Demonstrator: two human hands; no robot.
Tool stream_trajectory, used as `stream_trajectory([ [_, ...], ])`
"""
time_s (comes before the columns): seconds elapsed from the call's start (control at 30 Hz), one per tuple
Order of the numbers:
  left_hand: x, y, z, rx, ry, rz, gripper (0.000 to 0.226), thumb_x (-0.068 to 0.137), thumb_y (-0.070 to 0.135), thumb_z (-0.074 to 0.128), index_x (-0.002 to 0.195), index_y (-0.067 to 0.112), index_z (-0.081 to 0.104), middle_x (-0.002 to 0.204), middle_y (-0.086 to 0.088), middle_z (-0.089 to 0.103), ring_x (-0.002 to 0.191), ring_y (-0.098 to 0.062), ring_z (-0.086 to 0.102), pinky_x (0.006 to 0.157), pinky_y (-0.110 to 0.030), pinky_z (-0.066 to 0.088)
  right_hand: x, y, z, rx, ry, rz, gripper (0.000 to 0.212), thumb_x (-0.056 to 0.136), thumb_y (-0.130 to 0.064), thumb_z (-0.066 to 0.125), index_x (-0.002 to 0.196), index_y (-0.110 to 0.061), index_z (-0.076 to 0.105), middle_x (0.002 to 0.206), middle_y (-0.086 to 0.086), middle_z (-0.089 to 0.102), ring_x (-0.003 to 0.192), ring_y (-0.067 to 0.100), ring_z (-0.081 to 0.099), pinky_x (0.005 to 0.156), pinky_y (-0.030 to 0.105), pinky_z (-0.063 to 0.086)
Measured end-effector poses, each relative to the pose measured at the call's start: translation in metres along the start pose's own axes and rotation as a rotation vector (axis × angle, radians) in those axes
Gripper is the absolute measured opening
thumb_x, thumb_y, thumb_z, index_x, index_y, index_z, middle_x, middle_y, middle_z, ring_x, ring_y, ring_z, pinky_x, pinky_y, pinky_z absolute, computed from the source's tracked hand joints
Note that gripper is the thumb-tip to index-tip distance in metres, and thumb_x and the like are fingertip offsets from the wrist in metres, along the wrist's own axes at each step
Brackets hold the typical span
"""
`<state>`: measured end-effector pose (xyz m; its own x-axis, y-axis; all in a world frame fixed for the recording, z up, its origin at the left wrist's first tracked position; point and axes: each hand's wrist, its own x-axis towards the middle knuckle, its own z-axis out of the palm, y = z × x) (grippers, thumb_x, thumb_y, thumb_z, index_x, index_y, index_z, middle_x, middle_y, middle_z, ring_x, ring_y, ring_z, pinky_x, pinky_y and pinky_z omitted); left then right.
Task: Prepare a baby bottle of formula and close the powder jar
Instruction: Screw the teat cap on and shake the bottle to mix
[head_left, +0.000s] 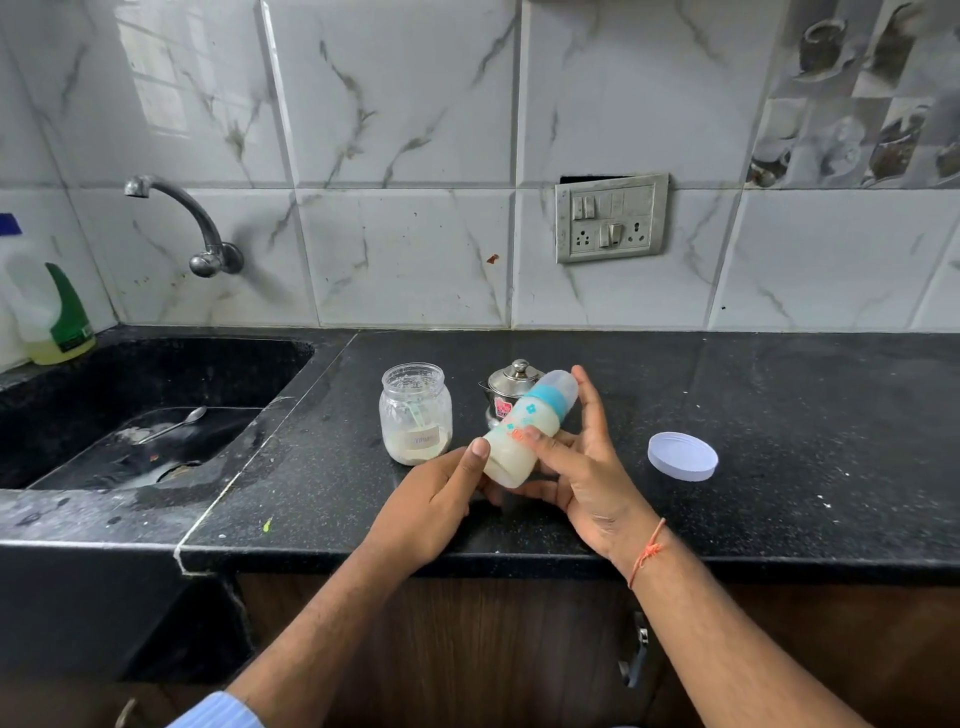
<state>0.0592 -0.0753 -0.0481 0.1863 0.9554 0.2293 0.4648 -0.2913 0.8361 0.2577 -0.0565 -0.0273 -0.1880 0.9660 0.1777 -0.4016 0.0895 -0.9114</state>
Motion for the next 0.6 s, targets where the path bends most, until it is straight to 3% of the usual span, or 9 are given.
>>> stream_trajectory([
  [0.1,0.002,-0.006,0.002,0.025,0.074,0.017,0.068,0.094,0.088,0.030,0.114,0.037,0.069,0.104,0.023,0.080,0.083,0.007,0.068,0.092,-0.039,0.058,0.004,0.000,-0.004,0.141,0.226,-0.067,0.084,0.095,-0.012,0.077,0.153,-0.054,0.033,0.126,0.009,0.076,0.104,0.037,0.077,0.068,0.047,0.067],
  [0.17,0.002,-0.008,0.004,0.006,0.091,0.044,0.061,0.091,0.086,0.043,0.125,0.040,0.064,0.111,0.021,0.078,0.085,0.005,0.070,0.092,-0.040,0.059,0.001,0.002,-0.003,0.073,0.184,-0.060,0.084,0.091,-0.007,0.080,0.149,-0.051,0.037,0.126,0.013,0.075,0.106,0.039,0.077,0.069,0.048,0.066],
  [0.23,0.000,-0.007,0.003,0.023,0.094,0.076,0.068,0.087,0.085,0.056,0.140,0.043,0.054,0.119,0.022,0.072,0.073,0.001,0.066,0.083,-0.035,0.059,-0.003,0.001,0.004,-0.038,0.147,-0.086,0.088,0.086,0.001,0.083,0.146,-0.047,0.042,0.121,0.014,0.076,0.109,0.036,0.077,0.072,0.050,0.065],
  [0.37,-0.003,-0.007,0.004,0.070,0.101,0.108,0.088,0.077,0.081,0.078,0.150,0.050,0.041,0.125,0.030,0.061,0.060,-0.004,0.060,0.068,-0.035,0.060,0.006,0.000,0.001,0.173,0.448,-0.214,0.081,0.086,-0.001,0.084,0.139,-0.045,0.042,0.132,0.012,0.068,0.121,0.035,0.071,0.072,0.053,0.065],
  [0.47,-0.005,-0.007,0.006,0.141,0.117,0.134,0.094,0.071,0.079,0.084,0.150,0.050,0.042,0.126,0.032,0.061,0.069,0.003,0.060,0.069,-0.027,0.052,0.003,0.005,0.006,-0.120,0.223,-0.161,0.084,0.081,0.005,0.087,0.137,-0.043,0.047,0.127,0.014,0.071,0.112,0.033,0.076,0.081,0.055,0.066],
  [0.5,-0.006,-0.007,0.005,0.160,0.121,0.134,0.095,0.070,0.080,0.085,0.150,0.050,0.042,0.128,0.032,0.061,0.072,0.004,0.060,0.071,-0.025,0.051,0.002,0.005,0.009,-0.142,0.225,-0.183,0.085,0.081,0.006,0.086,0.139,-0.042,0.047,0.125,0.010,0.073,0.111,0.029,0.076,0.084,0.054,0.066],
  [0.6,-0.007,-0.004,0.005,0.189,0.122,0.116,0.100,0.069,0.085,0.082,0.153,0.052,0.039,0.132,0.033,0.057,0.072,-0.003,0.061,0.075,-0.030,0.058,0.010,0.000,-0.001,0.187,0.478,-0.263,0.079,0.086,0.002,0.083,0.139,-0.040,0.042,0.130,0.003,0.068,0.123,0.030,0.070,0.076,0.052,0.066],
])
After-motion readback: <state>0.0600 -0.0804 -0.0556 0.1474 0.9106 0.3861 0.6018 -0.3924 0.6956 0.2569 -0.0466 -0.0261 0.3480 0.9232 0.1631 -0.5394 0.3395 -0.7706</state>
